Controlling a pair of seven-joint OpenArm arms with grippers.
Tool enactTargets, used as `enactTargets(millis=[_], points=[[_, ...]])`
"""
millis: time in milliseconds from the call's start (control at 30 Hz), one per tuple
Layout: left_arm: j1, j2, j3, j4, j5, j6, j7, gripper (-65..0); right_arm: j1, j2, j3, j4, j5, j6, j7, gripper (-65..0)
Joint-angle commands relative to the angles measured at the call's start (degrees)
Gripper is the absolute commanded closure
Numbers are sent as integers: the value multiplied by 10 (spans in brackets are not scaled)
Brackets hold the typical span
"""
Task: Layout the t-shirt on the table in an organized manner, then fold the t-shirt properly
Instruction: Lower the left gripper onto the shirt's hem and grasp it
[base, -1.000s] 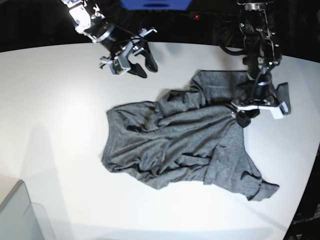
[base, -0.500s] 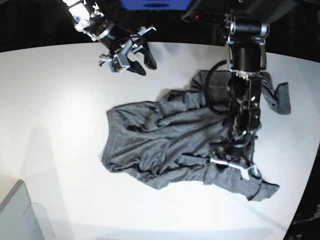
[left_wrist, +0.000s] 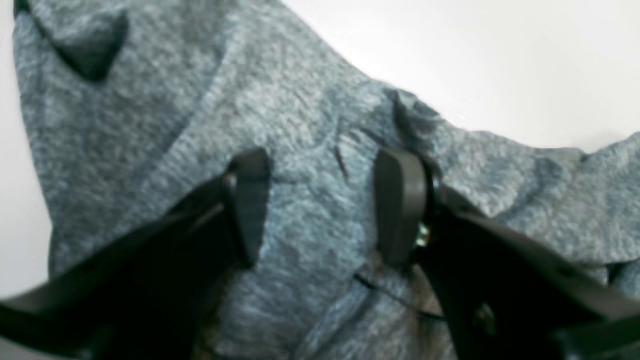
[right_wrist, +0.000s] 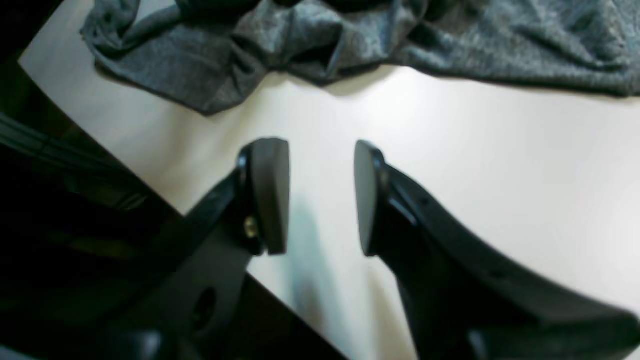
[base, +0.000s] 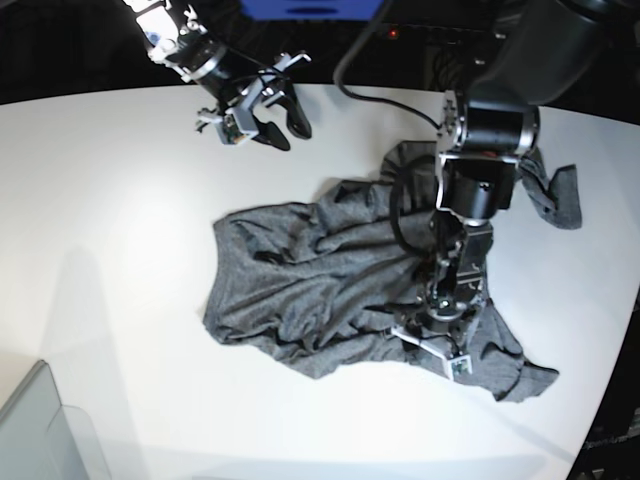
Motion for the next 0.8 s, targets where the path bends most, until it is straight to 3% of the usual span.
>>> enactTargets(millis=[0,200,400,567,767], points=[[-20,1,1,0,6,-2,-12,-331,1,1,0,9,4,6,15,-223],[-19,11,1,-4,9,-3,-12,-321,10,-2,0,9,4,6,15,-223],[-12,12,1,-4,9,-3,-14,-197,13,-2,0,9,4,6,15,-223],[3,10,0,9,5,-3,-12,-195,14,0,0,9,4,6,15,-223],[67,9,0,130,5,1,-4,-195,21,0,0,9,4,6,15,-223]])
